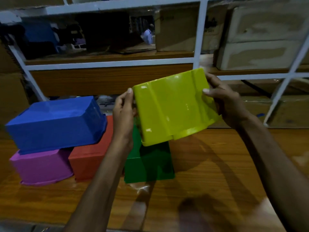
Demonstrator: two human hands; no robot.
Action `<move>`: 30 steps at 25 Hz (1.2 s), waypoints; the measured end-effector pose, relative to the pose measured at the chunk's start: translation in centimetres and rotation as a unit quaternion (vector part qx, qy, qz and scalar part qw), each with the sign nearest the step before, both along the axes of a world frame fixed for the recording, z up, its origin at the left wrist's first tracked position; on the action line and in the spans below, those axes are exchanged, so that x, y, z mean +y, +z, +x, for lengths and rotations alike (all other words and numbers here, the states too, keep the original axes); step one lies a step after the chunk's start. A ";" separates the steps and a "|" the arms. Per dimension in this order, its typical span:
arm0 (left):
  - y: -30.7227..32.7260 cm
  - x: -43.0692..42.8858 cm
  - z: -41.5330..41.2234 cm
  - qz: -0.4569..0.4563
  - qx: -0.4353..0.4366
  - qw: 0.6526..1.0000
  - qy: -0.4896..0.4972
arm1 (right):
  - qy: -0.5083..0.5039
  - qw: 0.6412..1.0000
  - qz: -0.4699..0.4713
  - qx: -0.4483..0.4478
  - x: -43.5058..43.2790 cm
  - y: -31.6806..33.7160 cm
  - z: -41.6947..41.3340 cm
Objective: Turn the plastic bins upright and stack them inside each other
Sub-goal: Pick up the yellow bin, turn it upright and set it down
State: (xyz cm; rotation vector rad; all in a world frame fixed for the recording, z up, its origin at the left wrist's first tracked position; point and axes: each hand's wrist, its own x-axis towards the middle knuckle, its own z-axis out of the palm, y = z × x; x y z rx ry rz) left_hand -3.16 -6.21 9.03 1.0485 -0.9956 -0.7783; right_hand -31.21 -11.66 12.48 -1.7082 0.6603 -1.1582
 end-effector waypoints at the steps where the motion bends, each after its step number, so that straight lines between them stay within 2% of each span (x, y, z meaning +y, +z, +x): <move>1: 0.5 0.0 -0.2 -0.001 0.020 1.000 -0.014 | 0.016 1.000 -0.016 0.004 1.4 0.2 -0.7; 4: 2.0 0.0 -1.1 0.026 0.058 0.995 -0.074 | 0.087 0.995 -0.035 0.037 5.2 0.0 -2.8; 6: 2.7 -0.2 -1.6 0.047 0.079 0.985 -0.142 | 0.109 0.988 -0.047 0.102 7.3 -0.3 -4.5; 8: 2.8 -0.3 -2.5 0.071 0.091 0.973 -0.199 | 0.069 0.979 -0.066 0.180 9.2 -0.9 -6.3; 10: 2.6 -0.4 -4.1 0.086 0.100 0.965 -0.226 | -0.016 0.969 -0.089 0.231 10.6 -1.8 -7.3; 12: 2.3 -0.3 -6.2 0.095 0.109 0.960 -0.238 | -0.120 0.965 -0.120 0.201 11.3 -2.6 -7.5; 15: 1.8 0.0 -9.6 0.073 0.119 0.953 -0.269 | -0.243 0.960 -0.125 0.062 10.9 -3.0 -8.9; 17: 1.2 0.9 -12.5 0.024 0.054 0.955 -0.290 | -0.299 0.949 -0.066 -0.070 10.3 -2.9 -11.8; 18: 0.7 1.5 -14.2 -0.006 -0.006 0.957 -0.289 | -0.321 0.938 -0.025 -0.126 9.8 -2.9 -13.7; 21: -1.1 3.5 -19.1 -0.060 -0.238 0.950 -0.194 | -0.351 0.896 0.110 -0.249 7.9 -4.1 -20.2; 23: -2.5 4.8 -22.0 -0.113 -0.396 0.906 -0.095 | -0.324 0.870 0.207 -0.309 7.1 -5.5 -24.1; 25: -3.6 5.8 -24.3 -0.169 -0.521 0.836 -0.021 | -0.275 0.855 0.276 -0.341 6.5 -6.9 -26.6; 26: -3.9 6.1 -25.4 -0.174 -0.547 0.819 -0.002 | -0.251 0.852 0.297 -0.351 6.3 -7.4 -27.2; 27: -4.2 6.4 -26.4 -0.162 -0.548 0.820 0.017 | -0.229 0.852 0.307 -0.357 6.4 -7.8 -27.5; 29: -4.1 7.1 -27.8 -0.117 -0.508 0.851 0.065 | -0.220 0.873 0.292 -0.321 7.2 -8.5 -27.6; 30: -4.1 7.4 -28.1 -0.095 -0.482 0.867 0.083 | -0.228 0.893 0.274 -0.276 8.3 -8.7 -27.3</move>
